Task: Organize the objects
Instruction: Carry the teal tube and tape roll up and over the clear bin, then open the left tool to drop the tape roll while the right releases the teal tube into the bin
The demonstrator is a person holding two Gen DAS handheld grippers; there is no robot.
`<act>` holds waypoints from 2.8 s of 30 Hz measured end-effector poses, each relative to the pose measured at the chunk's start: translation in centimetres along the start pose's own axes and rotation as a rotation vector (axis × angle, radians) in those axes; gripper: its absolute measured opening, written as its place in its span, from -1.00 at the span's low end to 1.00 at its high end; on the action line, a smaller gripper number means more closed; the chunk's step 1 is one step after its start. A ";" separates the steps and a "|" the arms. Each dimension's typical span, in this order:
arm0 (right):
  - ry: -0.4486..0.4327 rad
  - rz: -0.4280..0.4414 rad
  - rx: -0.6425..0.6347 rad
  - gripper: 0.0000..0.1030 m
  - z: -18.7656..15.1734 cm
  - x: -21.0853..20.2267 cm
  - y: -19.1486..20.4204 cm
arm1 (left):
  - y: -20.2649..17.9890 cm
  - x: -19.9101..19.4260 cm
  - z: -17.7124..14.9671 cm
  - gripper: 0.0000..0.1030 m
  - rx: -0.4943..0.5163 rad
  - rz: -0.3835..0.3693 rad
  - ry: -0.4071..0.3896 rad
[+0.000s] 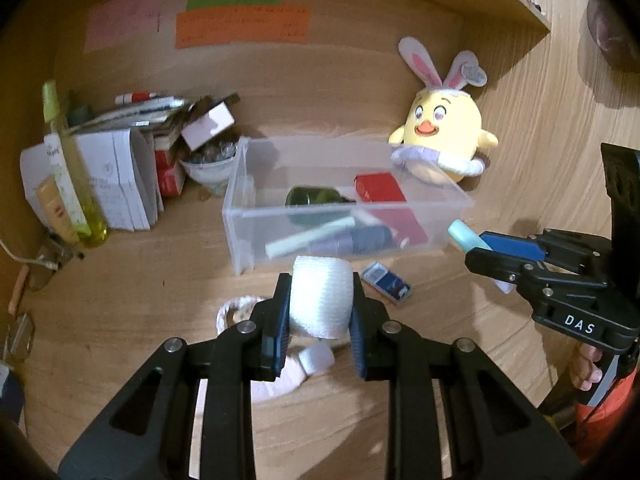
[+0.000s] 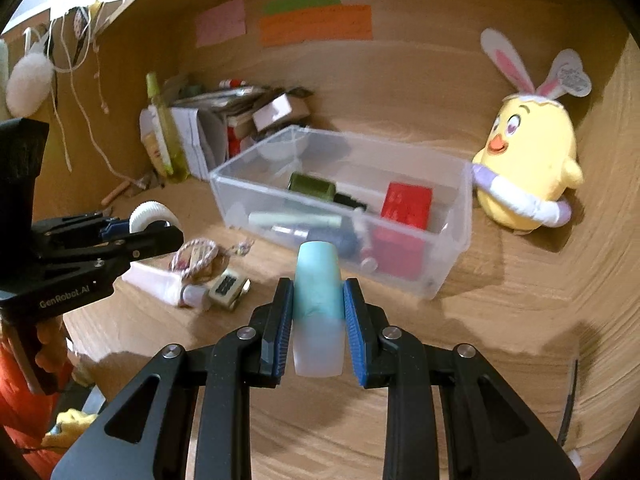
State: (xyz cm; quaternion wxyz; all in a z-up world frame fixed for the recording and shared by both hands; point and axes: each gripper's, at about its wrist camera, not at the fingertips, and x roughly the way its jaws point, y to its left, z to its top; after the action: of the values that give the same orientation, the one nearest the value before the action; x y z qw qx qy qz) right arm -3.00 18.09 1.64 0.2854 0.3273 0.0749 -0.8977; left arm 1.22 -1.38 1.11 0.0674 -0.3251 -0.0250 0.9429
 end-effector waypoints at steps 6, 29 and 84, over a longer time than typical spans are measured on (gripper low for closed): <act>-0.046 -0.018 0.018 -0.55 1.5 -0.8 -1.3 | -0.4 0.0 1.6 -0.51 -0.001 -0.011 -0.028; -0.109 -0.040 0.044 -0.55 7.0 0.9 -4.2 | 0.9 3.3 7.9 -0.51 -0.026 0.045 -0.074; 0.023 -0.185 -0.010 0.50 7.6 7.5 -4.7 | 1.8 7.5 7.9 0.85 -0.007 0.084 0.015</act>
State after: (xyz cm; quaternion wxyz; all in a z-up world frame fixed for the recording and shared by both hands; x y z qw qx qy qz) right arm -14.40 16.08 2.56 0.2021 0.3279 0.1127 -0.9159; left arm -9.68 -2.08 2.61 0.0270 -0.3332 -0.0139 0.9424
